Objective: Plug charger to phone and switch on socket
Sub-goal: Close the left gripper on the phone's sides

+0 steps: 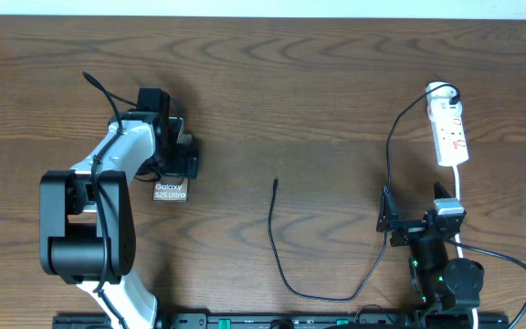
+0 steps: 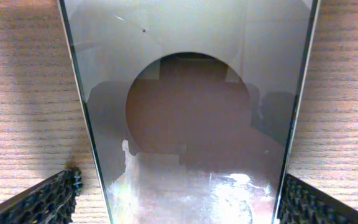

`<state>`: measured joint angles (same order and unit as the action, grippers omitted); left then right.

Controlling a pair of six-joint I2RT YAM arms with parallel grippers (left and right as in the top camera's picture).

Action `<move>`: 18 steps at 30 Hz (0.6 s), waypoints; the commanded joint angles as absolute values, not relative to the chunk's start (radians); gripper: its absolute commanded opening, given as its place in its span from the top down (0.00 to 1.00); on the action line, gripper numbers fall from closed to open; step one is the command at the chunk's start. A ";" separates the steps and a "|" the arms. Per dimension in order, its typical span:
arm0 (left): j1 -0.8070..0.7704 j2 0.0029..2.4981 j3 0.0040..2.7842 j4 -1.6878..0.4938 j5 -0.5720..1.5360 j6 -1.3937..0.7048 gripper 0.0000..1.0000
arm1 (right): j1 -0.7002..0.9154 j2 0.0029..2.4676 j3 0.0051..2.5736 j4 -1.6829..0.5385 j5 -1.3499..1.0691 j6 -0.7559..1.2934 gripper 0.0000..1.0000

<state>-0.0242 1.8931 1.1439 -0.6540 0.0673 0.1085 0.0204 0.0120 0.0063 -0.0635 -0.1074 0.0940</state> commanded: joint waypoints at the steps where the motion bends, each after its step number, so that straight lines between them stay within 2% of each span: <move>1: -0.024 1.916 1.105 -0.672 0.097 0.096 0.05 | 0.026 0.007 0.006 -0.068 -0.103 0.081 0.01; 18: -0.024 1.916 1.105 -0.671 0.097 0.097 0.18 | 0.026 0.007 0.006 -0.068 -0.103 0.081 0.01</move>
